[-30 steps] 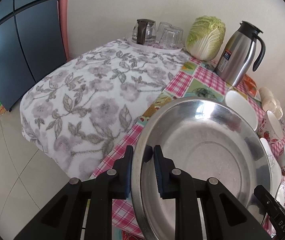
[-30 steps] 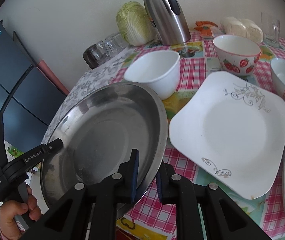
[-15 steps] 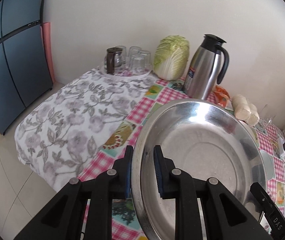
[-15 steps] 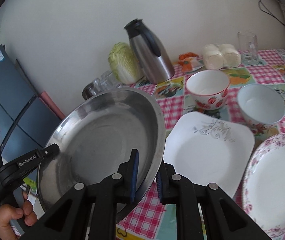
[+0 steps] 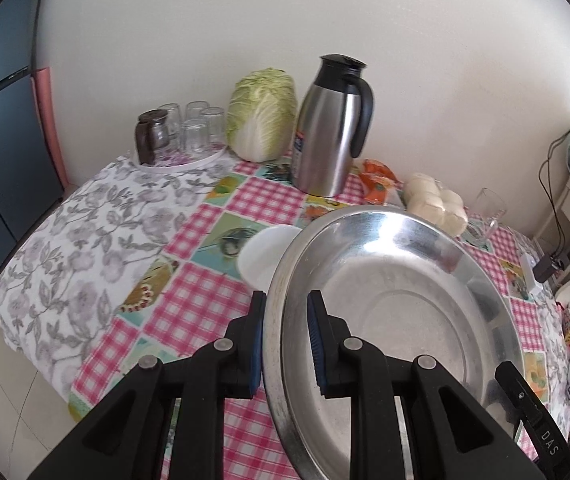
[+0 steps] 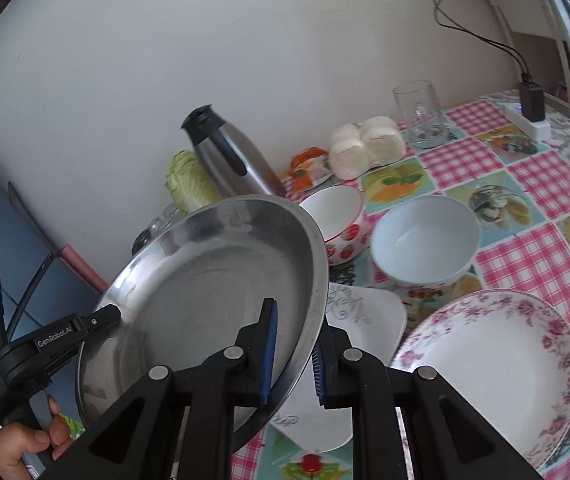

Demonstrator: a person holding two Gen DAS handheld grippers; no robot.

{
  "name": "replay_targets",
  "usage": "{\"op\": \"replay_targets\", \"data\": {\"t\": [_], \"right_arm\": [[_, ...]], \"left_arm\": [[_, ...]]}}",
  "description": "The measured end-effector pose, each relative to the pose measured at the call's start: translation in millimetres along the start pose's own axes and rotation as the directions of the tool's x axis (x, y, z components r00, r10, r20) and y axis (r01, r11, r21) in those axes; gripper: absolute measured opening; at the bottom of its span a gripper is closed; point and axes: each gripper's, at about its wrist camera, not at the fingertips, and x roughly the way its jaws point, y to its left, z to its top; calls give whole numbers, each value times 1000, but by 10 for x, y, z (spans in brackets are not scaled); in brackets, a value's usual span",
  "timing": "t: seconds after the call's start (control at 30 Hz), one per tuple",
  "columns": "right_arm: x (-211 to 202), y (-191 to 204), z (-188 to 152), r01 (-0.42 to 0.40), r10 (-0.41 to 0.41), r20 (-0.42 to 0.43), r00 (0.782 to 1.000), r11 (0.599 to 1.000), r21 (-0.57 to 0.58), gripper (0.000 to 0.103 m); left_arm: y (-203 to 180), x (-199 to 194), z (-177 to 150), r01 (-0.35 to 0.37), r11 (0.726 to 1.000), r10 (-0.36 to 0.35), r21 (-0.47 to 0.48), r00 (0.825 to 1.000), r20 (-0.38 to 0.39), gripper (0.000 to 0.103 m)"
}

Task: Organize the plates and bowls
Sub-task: 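Lift the steel basin off the table with both tools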

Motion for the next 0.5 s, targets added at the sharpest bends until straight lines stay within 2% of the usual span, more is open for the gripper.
{"op": "replay_targets", "data": {"t": [0.5], "right_arm": [[-212,-623,143,90,-96,55,994,991,94,18]], "left_arm": [[-672,179,2,97,995,-95,36,995,-43,21]]}}
